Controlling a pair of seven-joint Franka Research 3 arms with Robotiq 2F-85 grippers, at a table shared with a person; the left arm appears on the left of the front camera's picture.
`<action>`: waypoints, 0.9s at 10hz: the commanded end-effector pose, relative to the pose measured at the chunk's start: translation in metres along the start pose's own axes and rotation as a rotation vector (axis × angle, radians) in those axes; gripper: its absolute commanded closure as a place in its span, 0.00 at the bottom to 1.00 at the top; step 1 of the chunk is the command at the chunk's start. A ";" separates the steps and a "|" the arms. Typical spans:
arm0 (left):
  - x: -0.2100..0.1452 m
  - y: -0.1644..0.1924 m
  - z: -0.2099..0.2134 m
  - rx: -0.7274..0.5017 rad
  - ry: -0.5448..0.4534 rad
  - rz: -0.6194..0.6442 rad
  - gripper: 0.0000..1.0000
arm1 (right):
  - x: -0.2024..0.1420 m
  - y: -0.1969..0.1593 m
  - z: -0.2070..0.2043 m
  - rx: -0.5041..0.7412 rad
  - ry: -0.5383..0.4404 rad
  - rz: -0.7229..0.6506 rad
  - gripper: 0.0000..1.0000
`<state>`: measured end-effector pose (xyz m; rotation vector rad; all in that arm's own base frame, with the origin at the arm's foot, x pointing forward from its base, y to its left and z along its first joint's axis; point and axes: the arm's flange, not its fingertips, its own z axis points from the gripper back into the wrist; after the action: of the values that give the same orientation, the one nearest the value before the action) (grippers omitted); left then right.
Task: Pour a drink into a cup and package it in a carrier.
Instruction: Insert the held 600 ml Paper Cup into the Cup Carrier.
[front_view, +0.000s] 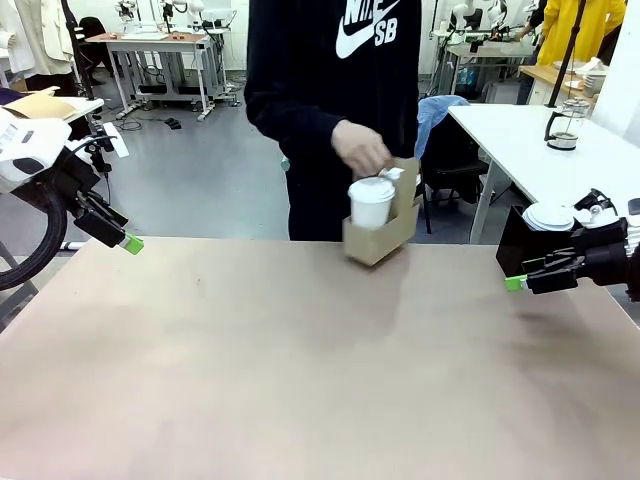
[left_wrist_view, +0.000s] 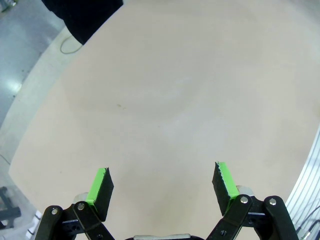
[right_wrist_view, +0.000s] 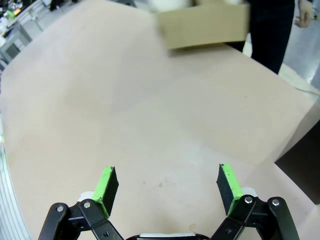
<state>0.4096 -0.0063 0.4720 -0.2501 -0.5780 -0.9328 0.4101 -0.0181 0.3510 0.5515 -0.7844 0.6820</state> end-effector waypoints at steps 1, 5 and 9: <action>0.001 -0.001 0.002 -0.010 -0.016 0.014 0.00 | 0.000 -0.001 0.003 0.009 0.001 0.005 0.00; 0.001 -0.001 0.002 -0.010 -0.016 0.014 0.00 | 0.000 -0.001 0.003 0.009 0.001 0.005 0.00; 0.001 -0.001 0.002 -0.010 -0.016 0.014 0.00 | 0.000 -0.001 0.003 0.009 0.001 0.005 0.00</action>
<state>0.4096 -0.0063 0.4720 -0.2501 -0.5780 -0.9328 0.4101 -0.0181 0.3510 0.5516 -0.7844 0.6820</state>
